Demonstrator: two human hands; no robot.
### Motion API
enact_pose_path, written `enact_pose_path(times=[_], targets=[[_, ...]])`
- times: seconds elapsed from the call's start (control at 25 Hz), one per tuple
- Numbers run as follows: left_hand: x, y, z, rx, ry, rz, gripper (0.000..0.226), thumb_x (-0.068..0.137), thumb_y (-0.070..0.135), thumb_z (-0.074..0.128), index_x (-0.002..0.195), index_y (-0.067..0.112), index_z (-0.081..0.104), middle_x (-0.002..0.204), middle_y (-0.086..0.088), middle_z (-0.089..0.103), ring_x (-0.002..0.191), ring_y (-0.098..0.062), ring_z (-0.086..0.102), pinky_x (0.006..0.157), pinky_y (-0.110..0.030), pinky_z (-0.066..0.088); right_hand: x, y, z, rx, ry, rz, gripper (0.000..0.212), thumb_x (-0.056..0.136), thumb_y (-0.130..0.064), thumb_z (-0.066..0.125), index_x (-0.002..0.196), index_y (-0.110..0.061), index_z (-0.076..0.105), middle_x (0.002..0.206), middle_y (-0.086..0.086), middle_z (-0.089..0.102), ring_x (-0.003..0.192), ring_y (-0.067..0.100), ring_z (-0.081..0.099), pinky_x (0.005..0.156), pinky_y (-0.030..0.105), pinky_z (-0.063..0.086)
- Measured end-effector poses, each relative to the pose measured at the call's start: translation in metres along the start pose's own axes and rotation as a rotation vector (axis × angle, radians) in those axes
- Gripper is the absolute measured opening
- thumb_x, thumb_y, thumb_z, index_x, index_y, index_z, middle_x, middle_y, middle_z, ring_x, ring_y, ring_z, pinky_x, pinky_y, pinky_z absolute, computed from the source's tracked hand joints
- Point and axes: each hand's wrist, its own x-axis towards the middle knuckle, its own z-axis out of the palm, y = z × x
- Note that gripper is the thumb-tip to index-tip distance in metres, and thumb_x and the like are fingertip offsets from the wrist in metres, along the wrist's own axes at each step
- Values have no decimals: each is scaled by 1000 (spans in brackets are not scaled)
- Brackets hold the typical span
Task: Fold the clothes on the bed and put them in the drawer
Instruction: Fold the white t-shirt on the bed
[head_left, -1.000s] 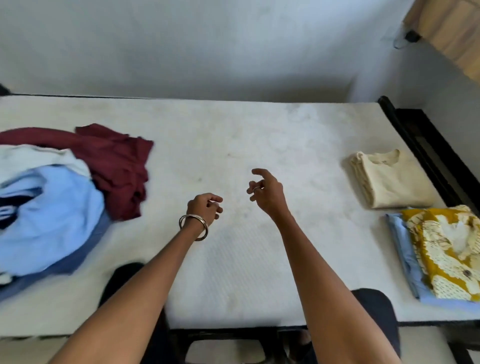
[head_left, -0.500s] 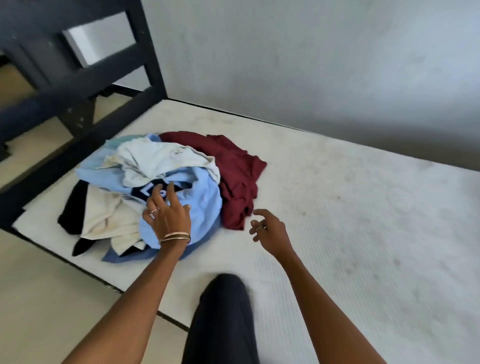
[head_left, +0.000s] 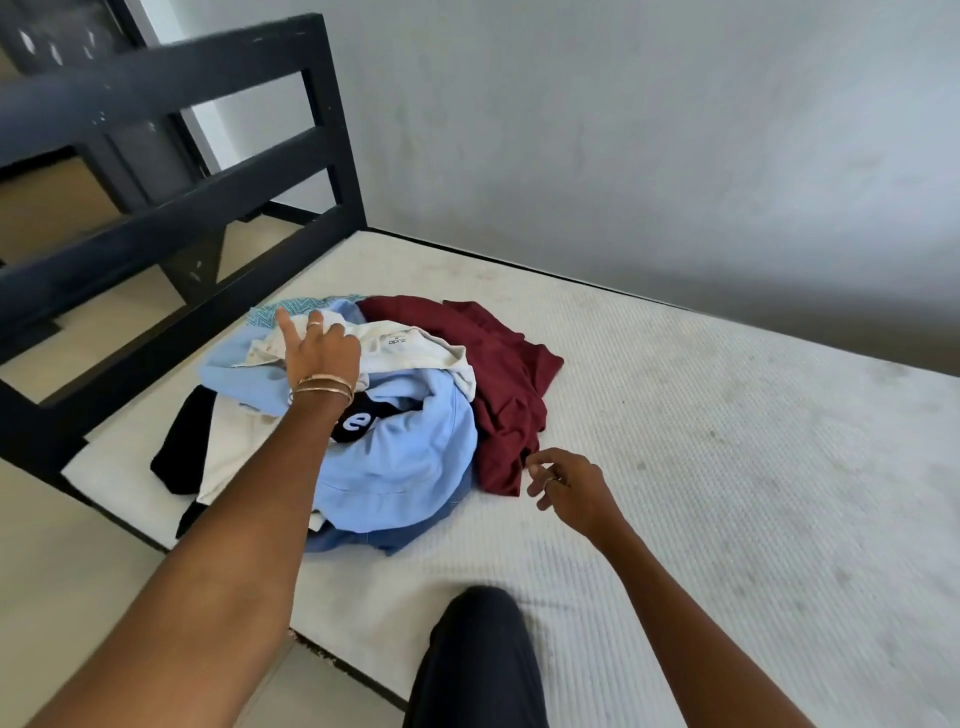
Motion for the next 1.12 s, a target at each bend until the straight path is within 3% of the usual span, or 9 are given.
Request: enact_pose_path(times=[0.2, 0.28, 0.4, 0.56, 0.68, 0.76, 0.84, 1.0, 1.12], targets=[[18, 13, -103, -908, 157, -92, 37, 102, 23, 38, 107, -7, 58, 102, -31, 64, 99, -42, 58, 83, -44, 41, 3, -36, -9, 85, 35, -7, 16, 97, -8, 55, 108, -7, 67, 84, 8, 73, 63, 11, 66, 53, 12, 45], [19, 30, -158, -1109, 145, 4, 39, 100, 27, 42, 88, -6, 61, 86, -24, 63, 83, -34, 56, 74, -37, 37, 4, -62, -13, 183, 49, -24, 21, 95, -16, 62, 115, -11, 64, 88, 3, 73, 69, 11, 68, 59, 19, 50], [24, 58, -236, -1612, -4, -207, 36, 98, 27, 49, 66, 10, 49, 63, 0, 48, 63, -23, 46, 60, -24, 32, 1, -108, -27, 379, -55, -125, 55, 84, -31, 77, 132, -19, 52, 106, 2, 71, 94, 13, 70, 76, 32, 60], [21, 87, -332, -2207, -165, -285, 44, 94, 34, 58, 123, 1, 51, 96, -8, 63, 78, -20, 63, 63, -17, 45, -8, -182, -56, 392, 9, -440, 78, 75, -39, 84, 139, -22, 44, 127, -6, 63, 115, 9, 61, 93, 29, 54], [13, 93, -380, -2502, 78, -67, 69, 87, 3, 65, 145, 21, 31, 117, -15, 57, 94, -25, 62, 80, -31, 53, -23, -216, -99, 486, 277, -461, 35, 84, -21, 76, 113, -8, 63, 95, -1, 70, 82, 10, 67, 71, 29, 56], [10, 87, -397, -2449, 279, 138, 58, 83, -6, 62, 136, 11, 50, 117, -12, 61, 103, -24, 61, 86, -28, 53, -43, -212, -149, 653, 412, -438, 8, 82, -12, 75, 85, -7, 70, 72, -1, 63, 63, 12, 56, 58, 27, 44], [5, 88, -396, -2089, 422, 307, 55, 73, 20, 69, 126, 6, 61, 123, -9, 60, 113, -20, 58, 99, -24, 46, -67, -209, -206, 818, 538, -416, 13, 78, -4, 72, 67, -11, 70, 68, 2, 61, 65, 15, 55, 62, 32, 44], [-50, 146, -370, -978, 413, 704, 117, 47, 85, 57, 149, 38, 24, 156, -19, 11, 146, -35, 8, 118, -47, 15, -106, -234, -293, 778, 566, -468, 12, 81, -3, 66, 74, -10, 73, 78, 10, 68, 76, 23, 65, 71, 36, 50], [-87, 186, -375, -1166, 494, 853, 111, 50, 83, 64, 144, 31, 35, 150, 2, 33, 141, -15, 24, 115, -49, 21, -130, -246, -331, 481, 467, -581, 13, 79, -5, 66, 87, 5, 70, 87, 15, 64, 82, 22, 65, 76, 33, 51]])
